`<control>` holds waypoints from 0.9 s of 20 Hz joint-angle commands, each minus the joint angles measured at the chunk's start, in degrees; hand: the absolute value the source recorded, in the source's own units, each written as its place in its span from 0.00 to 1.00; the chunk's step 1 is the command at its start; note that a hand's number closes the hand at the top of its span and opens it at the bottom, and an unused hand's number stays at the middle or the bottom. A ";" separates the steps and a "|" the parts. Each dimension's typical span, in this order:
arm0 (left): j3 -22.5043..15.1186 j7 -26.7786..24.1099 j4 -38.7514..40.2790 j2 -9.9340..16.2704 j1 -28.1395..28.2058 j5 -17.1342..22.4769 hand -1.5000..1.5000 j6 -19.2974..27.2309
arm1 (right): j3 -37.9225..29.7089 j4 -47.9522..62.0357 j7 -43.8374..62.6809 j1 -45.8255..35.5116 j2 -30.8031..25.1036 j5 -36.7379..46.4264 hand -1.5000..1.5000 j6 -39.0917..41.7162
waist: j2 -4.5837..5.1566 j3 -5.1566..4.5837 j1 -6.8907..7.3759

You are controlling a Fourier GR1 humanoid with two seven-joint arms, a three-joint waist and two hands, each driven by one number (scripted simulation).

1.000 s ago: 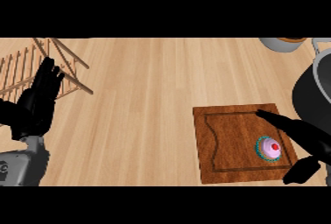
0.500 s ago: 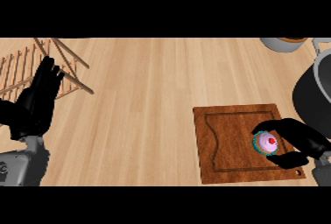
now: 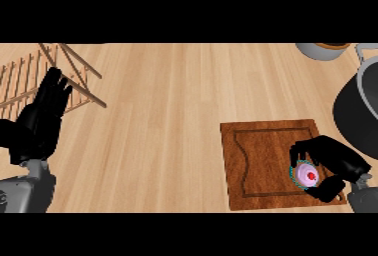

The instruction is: Pick the cupcake from the cutting board and place it in the pot

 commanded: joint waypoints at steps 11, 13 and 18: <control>1.43 1.99 -0.17 0.02 -0.64 -0.23 0.50 -0.37 | 14.56 -36.29 28.09 22.05 14.88 10.56 1.00 -2.11 | 0.07 0.20 -0.66; 1.47 -0.56 0.66 -0.75 0.61 -0.18 0.50 -0.47 | 13.04 -42.80 30.13 22.92 15.67 9.25 1.00 -1.99 | 0.01 0.18 -0.91; 2.20 -1.86 2.29 -0.29 -0.27 -0.80 0.50 -0.14 | 9.72 -52.38 34.10 23.14 21.75 10.24 1.00 -10.43 | -0.08 0.14 -1.89</control>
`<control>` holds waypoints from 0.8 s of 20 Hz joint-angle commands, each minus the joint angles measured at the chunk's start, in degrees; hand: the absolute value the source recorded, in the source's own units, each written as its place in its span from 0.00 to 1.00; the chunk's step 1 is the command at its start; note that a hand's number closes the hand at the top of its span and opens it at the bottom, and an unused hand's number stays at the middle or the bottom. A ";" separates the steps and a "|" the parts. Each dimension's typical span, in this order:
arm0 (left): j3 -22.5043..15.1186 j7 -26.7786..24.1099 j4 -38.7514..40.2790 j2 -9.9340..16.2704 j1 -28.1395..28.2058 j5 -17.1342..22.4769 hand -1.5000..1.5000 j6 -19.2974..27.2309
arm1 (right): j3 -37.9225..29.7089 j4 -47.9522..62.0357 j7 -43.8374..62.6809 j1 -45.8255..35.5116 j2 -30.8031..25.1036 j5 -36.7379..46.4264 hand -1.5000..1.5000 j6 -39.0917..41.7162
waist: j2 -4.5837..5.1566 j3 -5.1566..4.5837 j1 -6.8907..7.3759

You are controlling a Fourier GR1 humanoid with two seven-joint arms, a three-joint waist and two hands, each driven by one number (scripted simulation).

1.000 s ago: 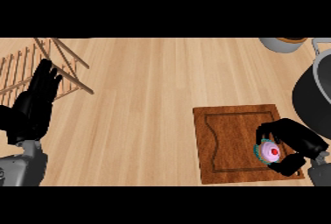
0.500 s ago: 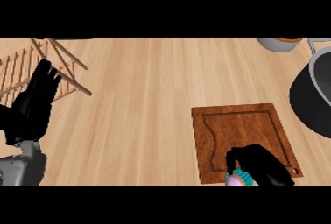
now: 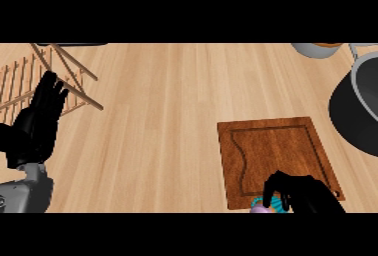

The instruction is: Pick the cupcake from the cutting board and place it in the pot

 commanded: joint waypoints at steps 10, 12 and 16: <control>0.38 1.02 2.40 -0.33 -4.18 -0.39 0.50 0.60 | -24.60 -18.29 3.64 -2.38 2.07 -9.28 1.00 -7.40 | 0.20 0.05 0.12; -1.23 -0.79 1.54 -1.78 -0.72 -1.16 0.50 0.02 | -27.42 -14.97 7.52 -8.91 1.73 -9.91 1.00 -4.82 | 0.25 0.02 1.00; 1.23 1.89 0.80 0.71 -3.49 1.13 0.50 -1.59 | -39.76 -9.77 4.24 -11.20 -0.72 -20.29 1.00 -4.47 | 0.18 0.06 0.68</control>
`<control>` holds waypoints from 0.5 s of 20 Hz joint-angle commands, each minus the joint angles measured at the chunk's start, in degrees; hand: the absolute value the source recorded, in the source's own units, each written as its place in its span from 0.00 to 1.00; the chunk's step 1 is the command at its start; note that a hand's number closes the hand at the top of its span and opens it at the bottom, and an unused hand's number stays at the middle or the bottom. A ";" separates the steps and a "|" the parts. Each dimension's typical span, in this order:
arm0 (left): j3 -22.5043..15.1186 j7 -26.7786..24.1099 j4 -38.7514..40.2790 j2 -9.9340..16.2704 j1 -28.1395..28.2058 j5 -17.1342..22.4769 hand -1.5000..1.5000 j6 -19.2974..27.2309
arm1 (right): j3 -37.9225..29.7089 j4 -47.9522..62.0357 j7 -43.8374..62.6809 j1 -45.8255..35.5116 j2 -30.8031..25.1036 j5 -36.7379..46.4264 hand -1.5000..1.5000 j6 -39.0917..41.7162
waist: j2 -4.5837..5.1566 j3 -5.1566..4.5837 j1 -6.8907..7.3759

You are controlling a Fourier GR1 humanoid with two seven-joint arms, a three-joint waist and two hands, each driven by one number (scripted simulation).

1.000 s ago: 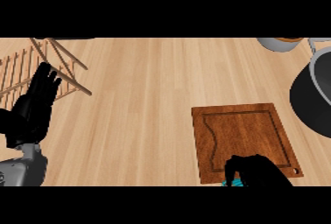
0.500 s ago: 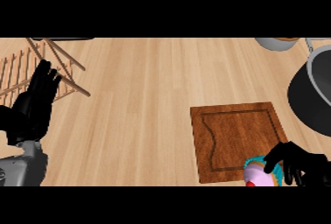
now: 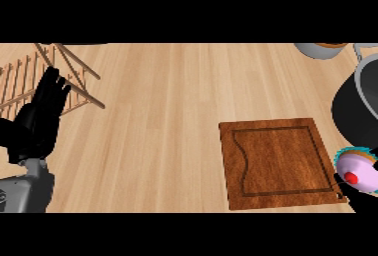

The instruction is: Pick the cupcake from the cutting board and place it in the pot

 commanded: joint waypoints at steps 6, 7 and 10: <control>-1.35 -0.46 -1.52 -2.36 0.80 -1.17 0.50 0.73 | -18.24 14.65 -2.05 -10.73 -8.67 -17.87 1.00 3.64 | 0.06 0.00 0.39; 0.70 -0.22 -1.15 0.27 1.04 -0.02 0.50 -1.18 | -20.25 20.24 -4.28 -11.97 -9.49 -19.88 1.00 3.10 | 0.10 0.01 0.55; 0.33 1.70 -2.95 0.21 1.28 -0.71 0.50 -0.54 | -21.37 31.76 -9.99 -15.60 -13.00 -16.96 1.00 0.13 | 0.15 0.02 1.00</control>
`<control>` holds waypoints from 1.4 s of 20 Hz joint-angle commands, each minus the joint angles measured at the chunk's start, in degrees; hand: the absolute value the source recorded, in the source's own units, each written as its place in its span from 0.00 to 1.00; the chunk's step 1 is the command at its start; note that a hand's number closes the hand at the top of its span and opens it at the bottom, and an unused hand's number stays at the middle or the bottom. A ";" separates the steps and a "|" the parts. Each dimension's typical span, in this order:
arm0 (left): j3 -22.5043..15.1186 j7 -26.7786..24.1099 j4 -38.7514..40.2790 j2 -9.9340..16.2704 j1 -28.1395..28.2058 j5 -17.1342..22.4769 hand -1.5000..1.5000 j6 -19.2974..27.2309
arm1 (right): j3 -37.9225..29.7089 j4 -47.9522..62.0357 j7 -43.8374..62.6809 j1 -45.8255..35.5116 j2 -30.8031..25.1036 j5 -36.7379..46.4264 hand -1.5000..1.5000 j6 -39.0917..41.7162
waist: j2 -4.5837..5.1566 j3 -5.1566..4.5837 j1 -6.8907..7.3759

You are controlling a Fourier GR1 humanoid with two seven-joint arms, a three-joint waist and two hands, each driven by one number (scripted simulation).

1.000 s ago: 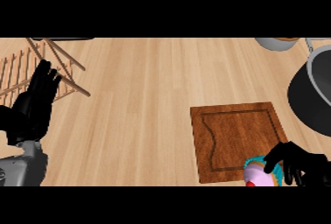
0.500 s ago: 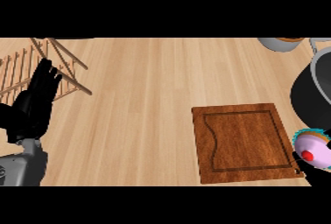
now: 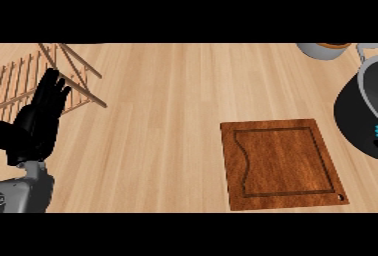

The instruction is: Pick the cupcake from the cutting board and place it in the pot

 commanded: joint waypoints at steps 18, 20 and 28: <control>-0.20 1.57 0.31 -0.55 -2.40 -0.04 0.50 -0.73 | -2.35 66.48 -28.18 -21.99 -16.46 17.49 1.00 -25.00 | 0.42 0.10 1.40; -0.47 -0.08 -0.10 -1.29 -1.17 -0.50 0.50 -0.38 | -3.54 70.16 -26.49 -23.37 -15.81 15.95 1.00 -23.61 | 0.40 0.10 1.46; 0.06 -0.38 -0.47 -0.88 0.41 0.50 0.50 -1.65 | -5.41 80.38 -33.60 -27.62 -14.30 9.75 0.00 -13.51 | 0.48 0.18 2.28</control>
